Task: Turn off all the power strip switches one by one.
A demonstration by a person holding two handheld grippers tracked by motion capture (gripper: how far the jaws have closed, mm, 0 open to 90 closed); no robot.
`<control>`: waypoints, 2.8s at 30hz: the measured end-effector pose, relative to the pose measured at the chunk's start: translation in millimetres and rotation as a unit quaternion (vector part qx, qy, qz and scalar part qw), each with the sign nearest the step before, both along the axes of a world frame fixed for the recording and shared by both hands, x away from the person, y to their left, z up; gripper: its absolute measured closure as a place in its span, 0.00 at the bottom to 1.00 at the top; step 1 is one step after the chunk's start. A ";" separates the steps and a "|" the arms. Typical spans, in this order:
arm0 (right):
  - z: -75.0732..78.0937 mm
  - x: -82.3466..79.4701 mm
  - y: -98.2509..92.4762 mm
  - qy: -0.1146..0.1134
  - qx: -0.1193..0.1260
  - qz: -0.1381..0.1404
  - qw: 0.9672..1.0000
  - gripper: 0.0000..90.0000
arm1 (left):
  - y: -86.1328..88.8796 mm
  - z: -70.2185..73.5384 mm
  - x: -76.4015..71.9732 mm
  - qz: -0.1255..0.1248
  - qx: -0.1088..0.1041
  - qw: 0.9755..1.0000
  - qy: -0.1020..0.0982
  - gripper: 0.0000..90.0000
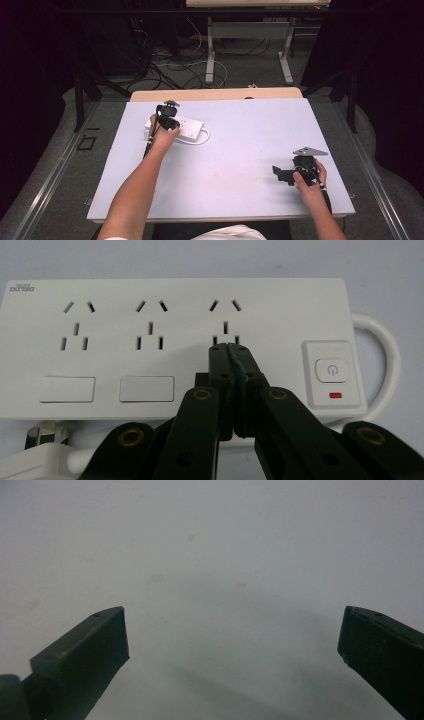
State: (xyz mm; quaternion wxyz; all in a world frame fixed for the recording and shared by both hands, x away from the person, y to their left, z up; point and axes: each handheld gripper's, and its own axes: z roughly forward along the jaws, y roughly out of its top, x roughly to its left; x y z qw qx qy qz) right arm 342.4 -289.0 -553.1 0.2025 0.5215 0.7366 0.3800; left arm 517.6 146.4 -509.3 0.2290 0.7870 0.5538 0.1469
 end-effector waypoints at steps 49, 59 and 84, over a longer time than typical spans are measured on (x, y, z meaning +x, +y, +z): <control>-0.7 0.4 1.7 0.003 0.001 0.002 1.000 0.00 | 11.2 -7.9 -0.2 0.008 -0.006 1.000 0.002 1.00; -1.3 0.7 1.6 0.004 0.000 0.003 1.000 0.00 | 8.7 -5.4 4.0 0.000 0.001 1.000 0.004 1.00; -1.4 0.8 1.8 0.006 0.000 0.003 1.000 0.00 | 31.8 16.5 12.2 0.008 0.004 1.000 -0.016 1.00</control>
